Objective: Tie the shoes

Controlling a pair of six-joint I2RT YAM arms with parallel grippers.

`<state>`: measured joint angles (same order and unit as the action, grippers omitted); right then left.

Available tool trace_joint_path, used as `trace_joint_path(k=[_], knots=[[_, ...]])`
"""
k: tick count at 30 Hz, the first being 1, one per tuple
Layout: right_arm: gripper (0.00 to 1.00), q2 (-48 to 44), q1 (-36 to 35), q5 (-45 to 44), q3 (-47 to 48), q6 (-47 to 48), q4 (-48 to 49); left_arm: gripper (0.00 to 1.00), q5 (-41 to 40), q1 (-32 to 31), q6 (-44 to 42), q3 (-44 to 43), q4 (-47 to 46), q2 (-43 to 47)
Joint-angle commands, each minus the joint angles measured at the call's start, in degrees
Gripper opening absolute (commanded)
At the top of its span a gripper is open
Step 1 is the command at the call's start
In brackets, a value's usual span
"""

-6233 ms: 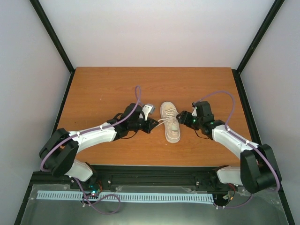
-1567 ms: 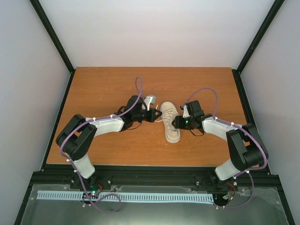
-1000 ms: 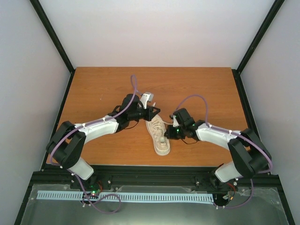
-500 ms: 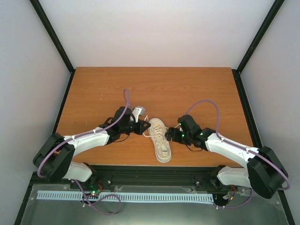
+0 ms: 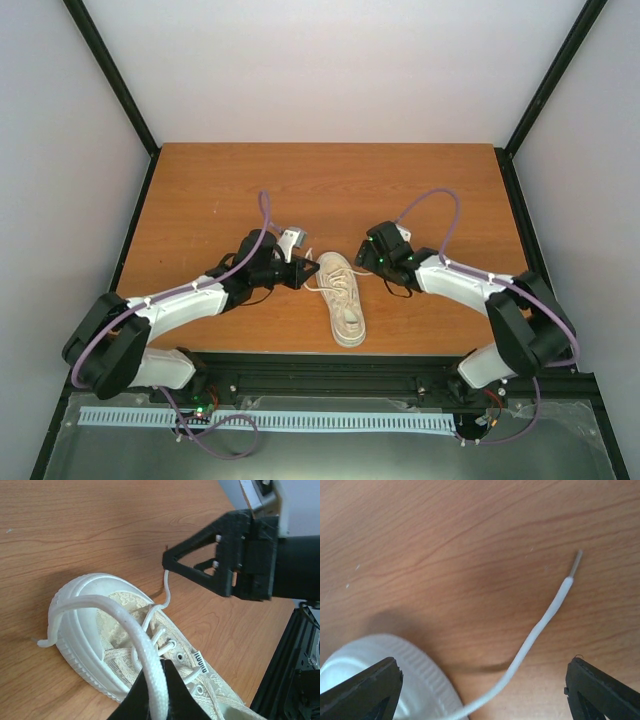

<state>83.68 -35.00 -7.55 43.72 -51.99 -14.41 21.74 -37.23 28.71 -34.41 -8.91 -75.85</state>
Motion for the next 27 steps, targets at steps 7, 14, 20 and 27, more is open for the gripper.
trace_joint_path(k=[7,14,20,27], knots=[[0.83,7.1,0.64,-15.25,5.84,-3.94,-7.98,0.01,0.21,0.37,-2.11,-0.12,1.23,2.78],[0.77,12.06,0.72,-13.88,8.87,-0.66,-7.65,0.01,0.46,0.36,-2.76,-0.44,1.09,2.41],[0.66,13.93,0.69,-12.98,9.03,-0.29,-7.11,0.01,0.4,0.36,-2.52,0.04,0.56,2.62],[0.59,16.44,0.73,-12.66,8.42,-0.58,-6.09,0.01,0.66,0.33,-2.67,0.31,0.16,3.15]])
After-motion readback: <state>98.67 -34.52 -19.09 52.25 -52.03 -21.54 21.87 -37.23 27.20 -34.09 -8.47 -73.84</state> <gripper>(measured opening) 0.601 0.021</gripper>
